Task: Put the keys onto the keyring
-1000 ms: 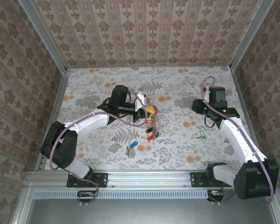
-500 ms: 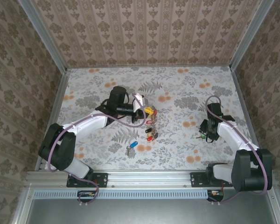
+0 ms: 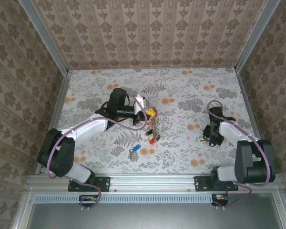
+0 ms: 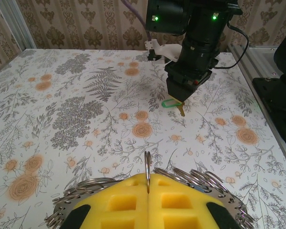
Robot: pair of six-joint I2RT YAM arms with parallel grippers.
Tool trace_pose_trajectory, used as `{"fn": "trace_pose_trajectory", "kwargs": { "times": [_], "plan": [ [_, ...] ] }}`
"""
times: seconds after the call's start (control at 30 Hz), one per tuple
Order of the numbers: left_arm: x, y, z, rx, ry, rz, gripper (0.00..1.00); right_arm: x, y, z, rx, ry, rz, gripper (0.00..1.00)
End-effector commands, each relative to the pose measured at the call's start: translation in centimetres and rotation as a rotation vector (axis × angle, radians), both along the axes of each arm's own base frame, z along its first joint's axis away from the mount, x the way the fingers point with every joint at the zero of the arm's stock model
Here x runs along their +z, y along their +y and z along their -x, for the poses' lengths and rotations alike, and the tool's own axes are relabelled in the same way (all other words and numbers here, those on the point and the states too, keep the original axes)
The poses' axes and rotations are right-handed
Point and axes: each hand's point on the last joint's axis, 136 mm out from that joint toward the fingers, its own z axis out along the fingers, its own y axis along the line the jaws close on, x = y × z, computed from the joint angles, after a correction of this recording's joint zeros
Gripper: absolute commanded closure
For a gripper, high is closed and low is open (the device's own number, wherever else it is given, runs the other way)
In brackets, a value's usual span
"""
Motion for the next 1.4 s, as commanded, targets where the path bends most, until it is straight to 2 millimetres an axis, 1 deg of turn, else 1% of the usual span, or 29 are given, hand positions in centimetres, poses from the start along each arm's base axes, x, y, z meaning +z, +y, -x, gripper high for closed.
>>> {"fn": "trace_pose_trajectory", "kwargs": {
  "times": [0.0,0.1,0.17,0.3,0.4,0.5,0.57,0.63,0.7,0.83,0.87,0.93,1.0,1.03,1.1,1.2,1.23,1.27,1.37],
  "plan": [
    [2.5,0.1,0.4,-0.026,-0.055,0.062,1.0,0.4,0.2,-0.5,0.012,-0.016,-0.014,0.78],
    [2.4,0.0,0.4,-0.029,-0.051,0.061,1.0,0.5,0.7,-0.9,0.018,-0.027,-0.044,0.82],
    [2.4,0.0,0.4,-0.032,-0.048,0.06,1.0,0.5,1.5,-1.3,0.021,-0.04,-0.086,0.84],
    [2.6,-0.1,0.4,-0.035,-0.048,0.063,1.0,0.5,2.8,-2.1,-0.008,-0.082,-0.169,0.84],
    [2.7,-0.2,0.4,-0.036,-0.048,0.064,1.0,0.5,3.6,-2.4,-0.019,-0.09,-0.196,0.84],
    [2.8,-0.2,0.4,-0.036,-0.049,0.064,1.0,0.7,3.9,-2.7,-0.008,-0.092,-0.196,0.84],
    [2.9,-0.3,0.5,-0.04,-0.05,0.065,1.0,0.8,3.7,-2.9,0.008,-0.09,-0.177,0.81],
    [3.0,-0.3,0.5,-0.042,-0.051,0.066,1.0,1.1,3.1,-2.6,0.035,-0.068,-0.138,0.73],
    [3.0,-0.4,0.6,-0.043,-0.048,0.065,1.0,1.9,2.6,-2.4,0.065,-0.06,-0.105,0.69],
    [3.0,-0.4,0.8,-0.05,-0.047,0.066,1.0,4.1,1.6,-2.4,0.099,-0.098,-0.037,0.53],
    [3.1,-0.4,0.9,-0.051,-0.05,0.067,1.0,4.9,1.5,-2.7,0.107,-0.125,-0.024,0.47],
    [3.2,-0.4,1.0,-0.053,-0.052,0.068,1.0,6.6,1.1,-3.5,0.116,-0.178,0.001,0.32],
    [3.3,-0.4,1.0,-0.054,-0.054,0.07,1.0,7.9,0.5,-3.9,0.094,-0.221,0.03,0.02],
    [3.3,-0.3,1.0,-0.054,-0.055,0.07,1.0,8.1,0.3,-3.9,0.083,-0.234,0.033,0.0],
    [3.5,-0.3,1.1,-0.053,-0.058,0.071,1.0,7.9,-0.1,-3.2,0.026,-0.237,0.03,0.01],
    [3.6,-0.3,1.1,-0.054,-0.062,0.073,1.0,7.1,0.7,-3.0,0.073,-0.24,-0.039,0.0],
    [3.6,-0.3,1.1,-0.053,-0.062,0.073,1.0,6.7,1.0,-2.9,0.095,-0.231,-0.047,0.03],
    [3.6,-0.4,1.2,-0.056,-0.064,0.074,1.0,6.3,1.1,-2.7,0.114,-0.207,-0.051,0.08],
    [3.5,-0.5,1.2,-0.062,-0.061,0.074,1.0,4.6,0.9,-1.6,0.124,-0.086,-0.044,0.29]
  ]
}}
